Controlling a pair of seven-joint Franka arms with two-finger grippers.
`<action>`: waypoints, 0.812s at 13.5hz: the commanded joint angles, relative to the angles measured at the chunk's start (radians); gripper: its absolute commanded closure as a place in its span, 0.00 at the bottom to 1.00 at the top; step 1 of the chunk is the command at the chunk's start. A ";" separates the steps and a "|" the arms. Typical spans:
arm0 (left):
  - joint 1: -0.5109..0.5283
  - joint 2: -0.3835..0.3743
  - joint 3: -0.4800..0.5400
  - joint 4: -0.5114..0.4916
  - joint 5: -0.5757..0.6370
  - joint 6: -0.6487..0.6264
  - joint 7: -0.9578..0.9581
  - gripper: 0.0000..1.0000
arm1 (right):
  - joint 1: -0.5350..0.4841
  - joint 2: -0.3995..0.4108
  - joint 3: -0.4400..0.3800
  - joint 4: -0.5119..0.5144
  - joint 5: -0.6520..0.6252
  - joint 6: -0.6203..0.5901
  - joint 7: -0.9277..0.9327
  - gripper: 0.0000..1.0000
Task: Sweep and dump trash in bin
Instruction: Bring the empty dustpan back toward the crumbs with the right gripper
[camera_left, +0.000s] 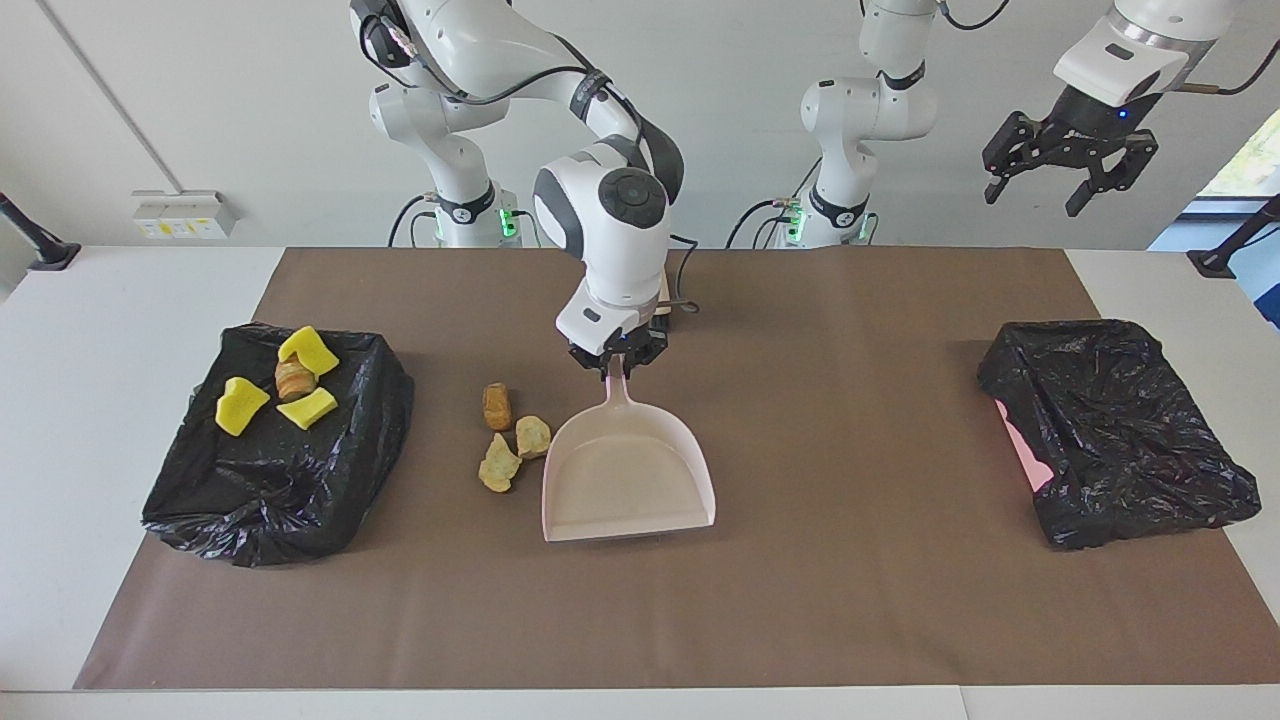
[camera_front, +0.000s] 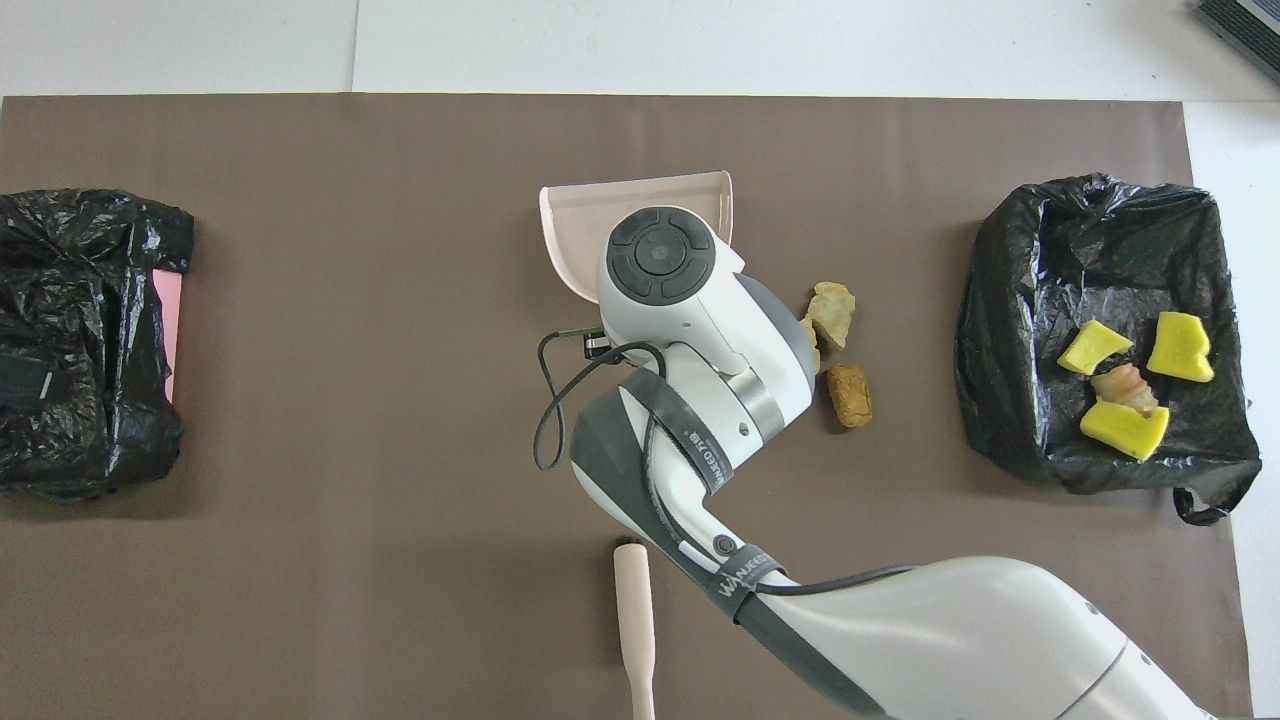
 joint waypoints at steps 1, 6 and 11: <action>0.011 -0.002 -0.006 0.010 -0.004 -0.021 0.013 0.00 | 0.003 0.036 -0.002 0.030 0.064 0.052 0.027 1.00; 0.013 -0.009 -0.005 0.008 -0.004 -0.040 0.010 0.00 | 0.021 0.039 0.000 -0.047 0.089 0.166 0.055 0.97; 0.010 -0.010 -0.006 0.002 -0.004 -0.043 0.004 0.00 | 0.021 -0.020 0.000 -0.099 0.087 0.111 0.048 0.00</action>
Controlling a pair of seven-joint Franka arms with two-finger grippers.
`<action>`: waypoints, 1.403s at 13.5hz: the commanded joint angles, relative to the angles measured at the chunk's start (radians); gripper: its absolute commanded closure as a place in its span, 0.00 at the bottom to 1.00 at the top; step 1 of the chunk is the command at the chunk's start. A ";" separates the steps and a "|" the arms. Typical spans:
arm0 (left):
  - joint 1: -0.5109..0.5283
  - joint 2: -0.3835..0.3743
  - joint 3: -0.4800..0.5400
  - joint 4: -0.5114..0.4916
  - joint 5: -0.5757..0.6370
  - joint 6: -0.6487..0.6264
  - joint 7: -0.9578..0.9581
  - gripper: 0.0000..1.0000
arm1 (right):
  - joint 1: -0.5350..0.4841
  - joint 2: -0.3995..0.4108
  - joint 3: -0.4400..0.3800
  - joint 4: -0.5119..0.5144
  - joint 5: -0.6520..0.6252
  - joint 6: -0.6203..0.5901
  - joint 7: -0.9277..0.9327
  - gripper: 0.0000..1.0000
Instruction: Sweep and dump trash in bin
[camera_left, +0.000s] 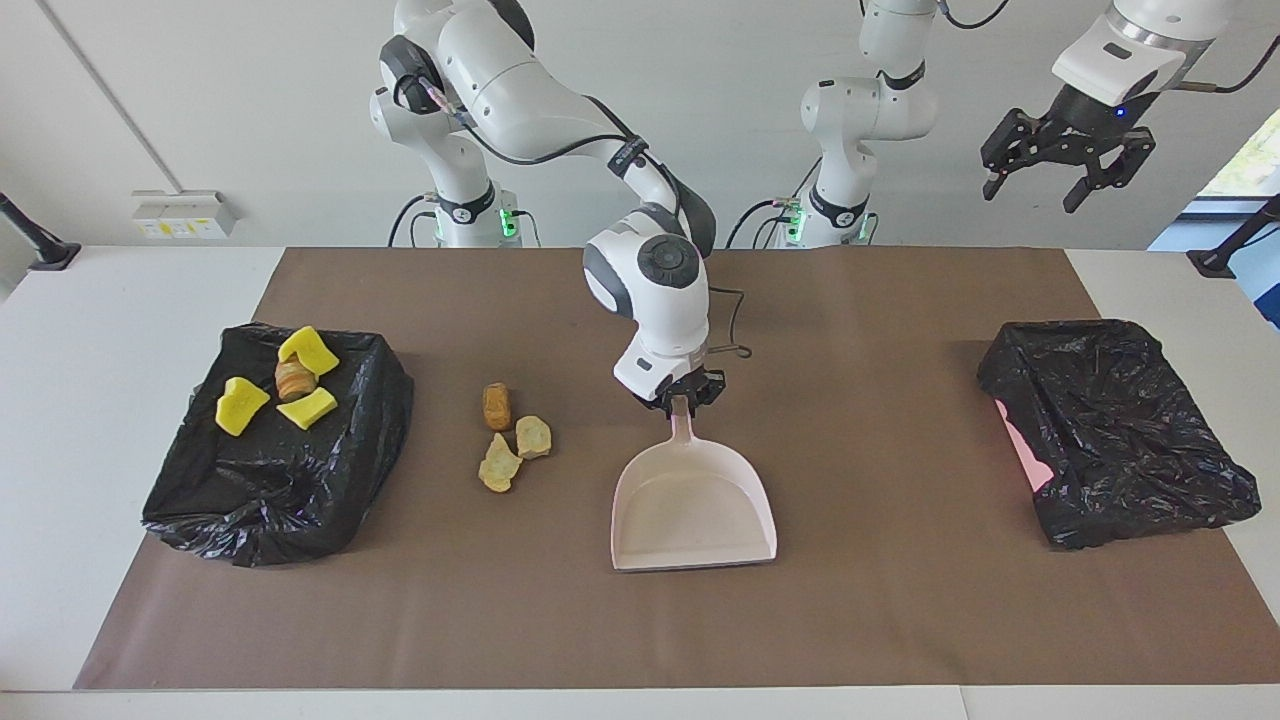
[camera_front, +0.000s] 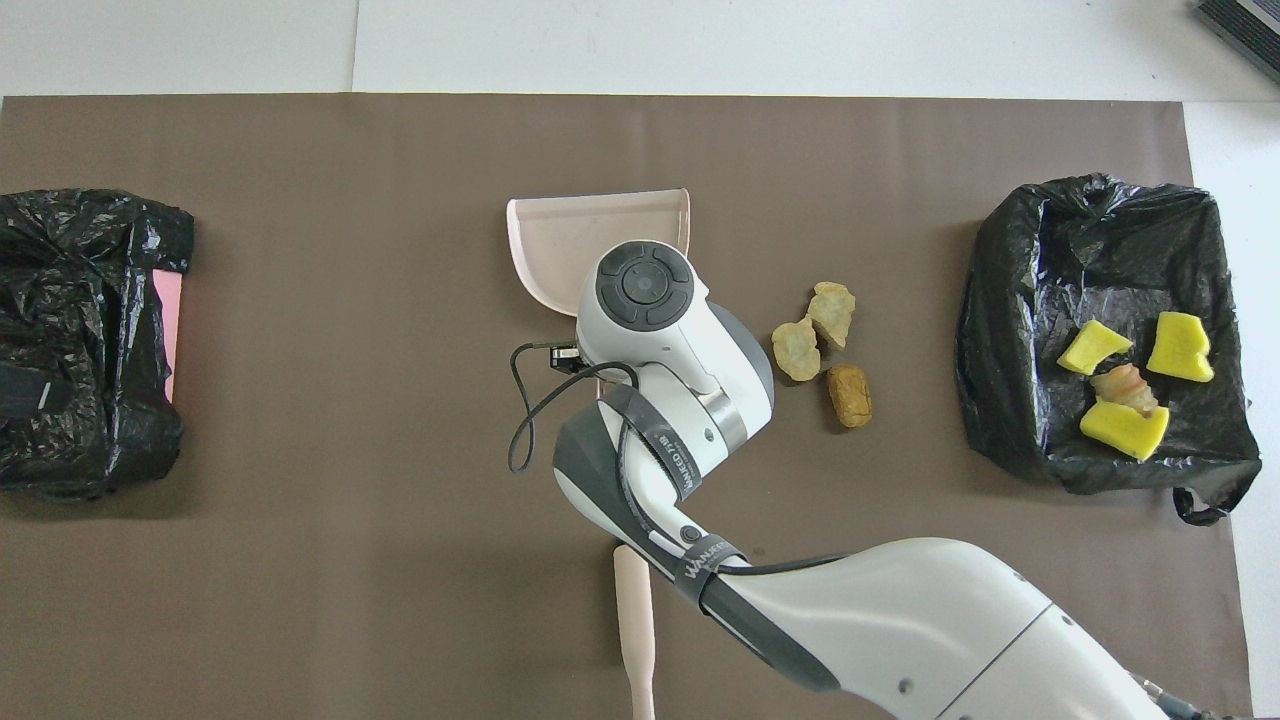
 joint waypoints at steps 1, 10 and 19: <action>0.008 -0.007 -0.008 0.002 -0.004 -0.011 0.003 0.00 | -0.007 -0.103 0.001 -0.065 0.020 -0.071 0.019 0.00; -0.139 0.160 -0.039 -0.001 -0.010 0.274 -0.182 0.00 | 0.137 -0.616 0.002 -0.585 0.272 -0.119 0.012 0.00; -0.505 0.482 -0.039 -0.110 -0.010 0.800 -0.537 0.00 | 0.361 -0.846 0.002 -1.016 0.453 0.097 0.052 0.00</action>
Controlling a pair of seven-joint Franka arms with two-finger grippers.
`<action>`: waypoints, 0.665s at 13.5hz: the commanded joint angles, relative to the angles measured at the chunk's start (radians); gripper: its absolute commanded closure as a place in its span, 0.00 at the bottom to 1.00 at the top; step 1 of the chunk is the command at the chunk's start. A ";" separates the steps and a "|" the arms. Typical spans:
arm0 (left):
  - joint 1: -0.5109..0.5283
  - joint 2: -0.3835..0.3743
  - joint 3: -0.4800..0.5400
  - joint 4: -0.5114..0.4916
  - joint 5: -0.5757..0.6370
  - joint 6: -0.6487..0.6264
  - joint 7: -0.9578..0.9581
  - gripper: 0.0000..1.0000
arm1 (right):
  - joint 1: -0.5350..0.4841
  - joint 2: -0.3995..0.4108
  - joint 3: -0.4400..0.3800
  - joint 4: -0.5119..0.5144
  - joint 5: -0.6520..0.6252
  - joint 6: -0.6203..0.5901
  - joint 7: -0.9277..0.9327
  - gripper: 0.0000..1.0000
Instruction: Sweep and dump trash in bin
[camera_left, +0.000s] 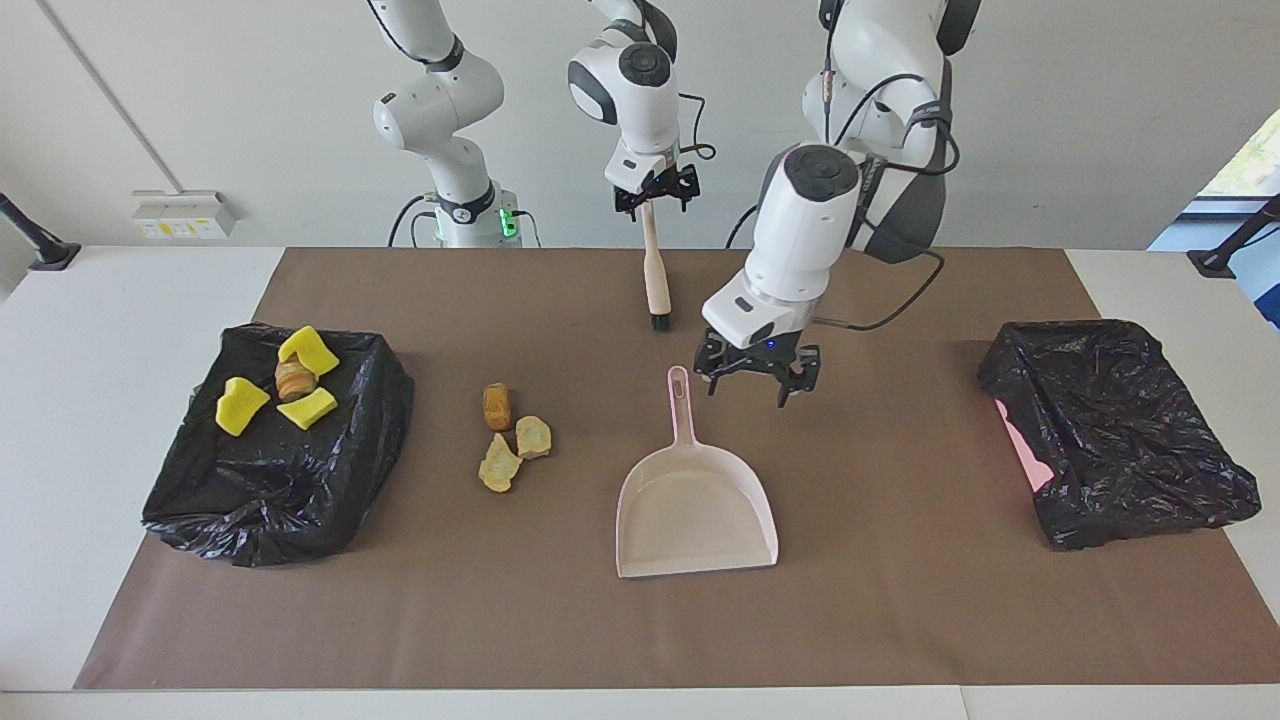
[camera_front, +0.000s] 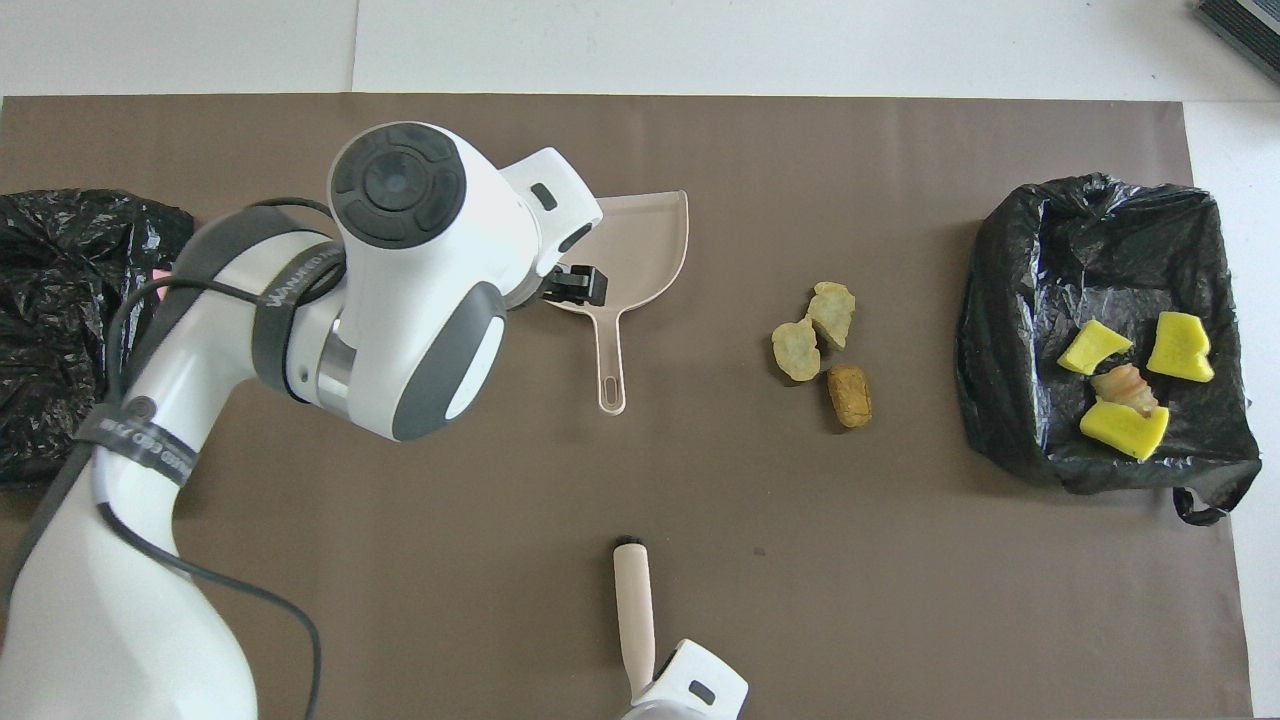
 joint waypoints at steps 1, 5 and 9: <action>-0.081 0.062 0.022 -0.020 0.003 0.086 -0.104 0.00 | 0.046 -0.003 -0.003 -0.085 0.024 0.107 0.043 0.00; -0.119 0.098 0.028 -0.120 0.027 0.135 -0.176 0.00 | 0.094 0.023 -0.003 -0.140 0.024 0.170 0.045 0.00; -0.119 0.094 0.033 -0.111 0.033 0.118 -0.231 0.43 | 0.097 0.052 -0.003 -0.145 0.022 0.207 0.044 0.42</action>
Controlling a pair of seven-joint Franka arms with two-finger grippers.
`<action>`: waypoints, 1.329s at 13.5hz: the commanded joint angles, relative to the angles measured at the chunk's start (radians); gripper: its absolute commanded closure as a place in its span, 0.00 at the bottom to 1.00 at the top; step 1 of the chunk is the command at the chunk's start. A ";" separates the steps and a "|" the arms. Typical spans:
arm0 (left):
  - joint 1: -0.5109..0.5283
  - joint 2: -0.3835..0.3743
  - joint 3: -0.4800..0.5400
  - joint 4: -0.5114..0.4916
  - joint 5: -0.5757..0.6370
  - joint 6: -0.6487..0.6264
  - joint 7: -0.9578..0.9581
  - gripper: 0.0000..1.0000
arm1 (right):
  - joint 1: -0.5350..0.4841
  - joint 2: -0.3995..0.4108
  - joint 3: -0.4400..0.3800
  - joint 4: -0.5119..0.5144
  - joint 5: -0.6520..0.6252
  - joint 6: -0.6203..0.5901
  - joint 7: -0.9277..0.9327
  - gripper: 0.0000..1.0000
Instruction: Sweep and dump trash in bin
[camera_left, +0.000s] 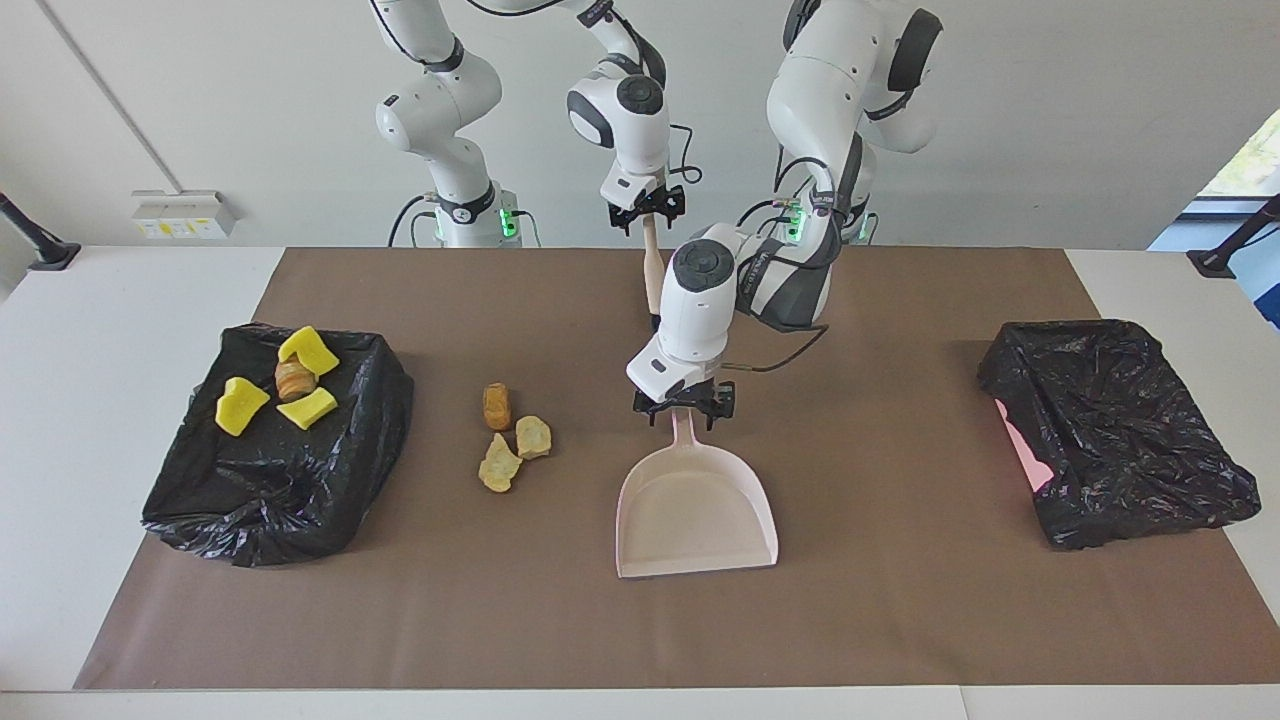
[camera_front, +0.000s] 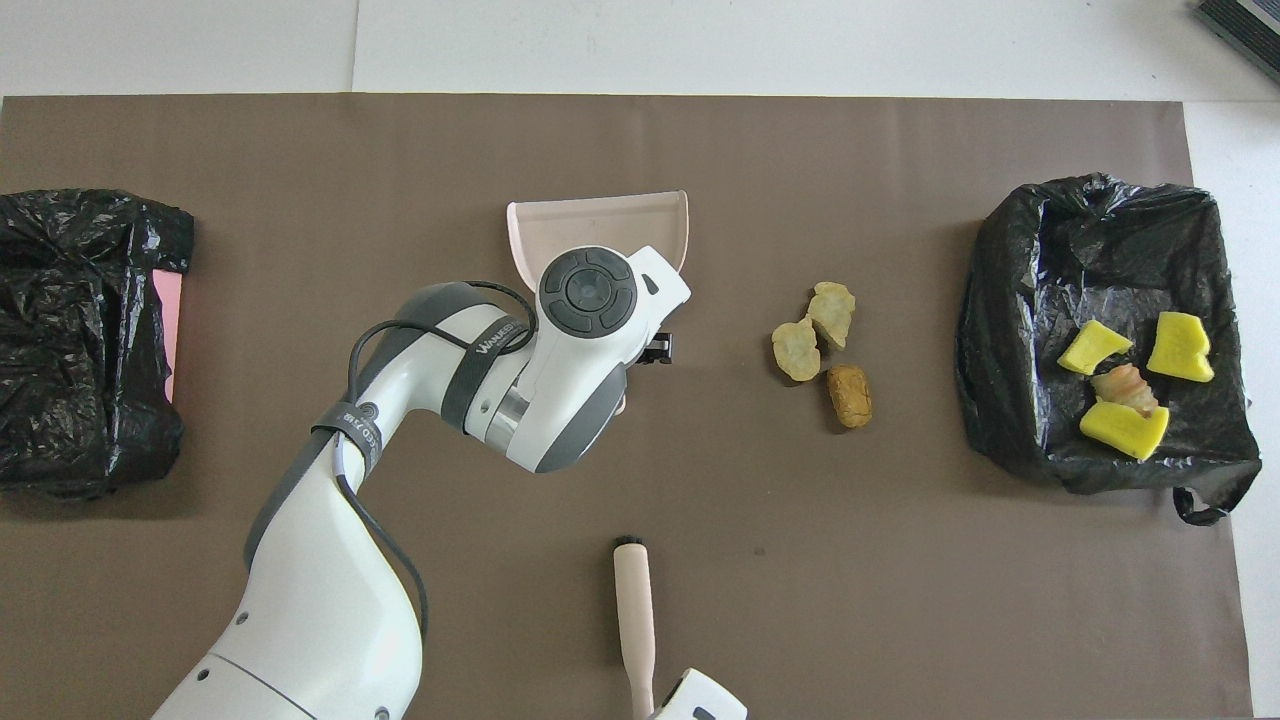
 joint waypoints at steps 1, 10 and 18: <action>-0.007 -0.029 0.007 -0.020 0.064 0.019 -0.033 0.57 | 0.008 0.008 -0.003 -0.006 0.008 0.029 0.014 0.71; 0.043 -0.119 0.004 -0.052 0.153 0.002 0.249 1.00 | -0.004 0.002 -0.004 0.005 -0.002 0.021 0.007 1.00; 0.100 -0.200 0.004 -0.182 0.149 -0.017 0.881 1.00 | -0.032 0.008 -0.003 0.005 0.014 0.015 -0.058 0.34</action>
